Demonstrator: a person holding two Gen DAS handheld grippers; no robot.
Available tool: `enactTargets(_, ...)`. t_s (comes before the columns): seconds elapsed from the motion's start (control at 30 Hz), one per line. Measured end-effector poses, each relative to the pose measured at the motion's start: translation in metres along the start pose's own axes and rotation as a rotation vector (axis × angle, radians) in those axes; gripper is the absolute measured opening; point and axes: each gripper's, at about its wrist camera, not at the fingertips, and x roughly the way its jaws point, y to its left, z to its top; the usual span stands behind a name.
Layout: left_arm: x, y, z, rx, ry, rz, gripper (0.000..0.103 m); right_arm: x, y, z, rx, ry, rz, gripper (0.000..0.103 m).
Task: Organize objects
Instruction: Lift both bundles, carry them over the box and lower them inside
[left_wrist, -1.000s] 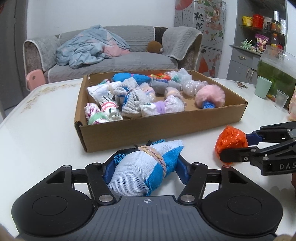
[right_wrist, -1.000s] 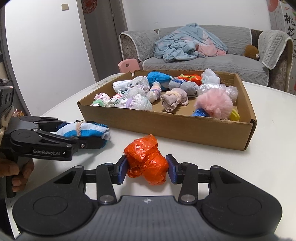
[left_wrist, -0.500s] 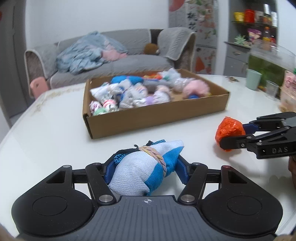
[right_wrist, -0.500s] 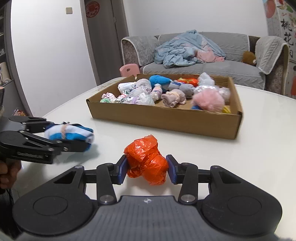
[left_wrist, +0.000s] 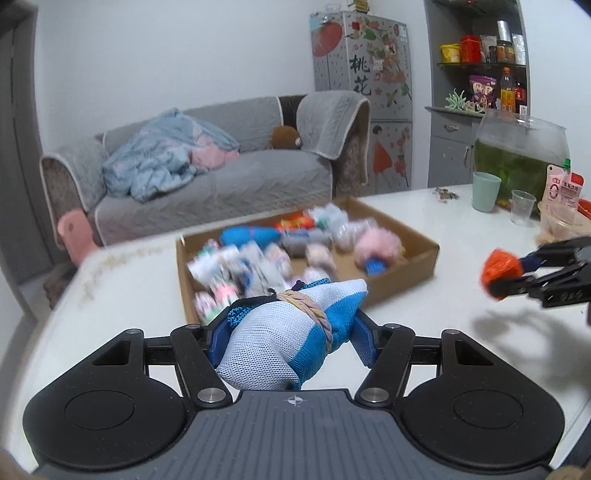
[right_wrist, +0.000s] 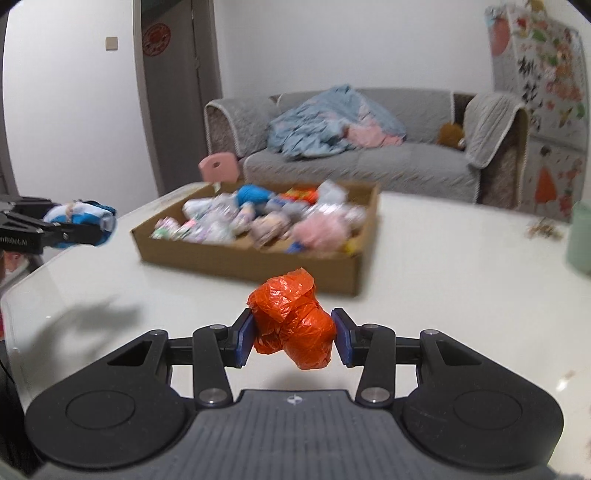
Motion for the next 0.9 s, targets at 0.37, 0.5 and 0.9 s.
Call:
enactTargets(0.37, 0.021, -0.001, 0.081, 0.111, -0.060, -0.025, 0.069, -0.013, -0.029, 0.066, -0.111, -0.082, -0.072, 0.040)
enactTargets(0.5, 0.033, -0.007, 0.103, 0.141, -0.070, -0.045, 0.069, -0.008, -0.030, 0.087, -0.154, -0.100, -0.064, 0.041)
enactTargets(0.9, 0.101, -0.028, 0.114, 0.171, -0.005, -0.164, 0.069, 0.049, -0.017, 0.117, -0.266, -0.060, 0.021, 0.040)
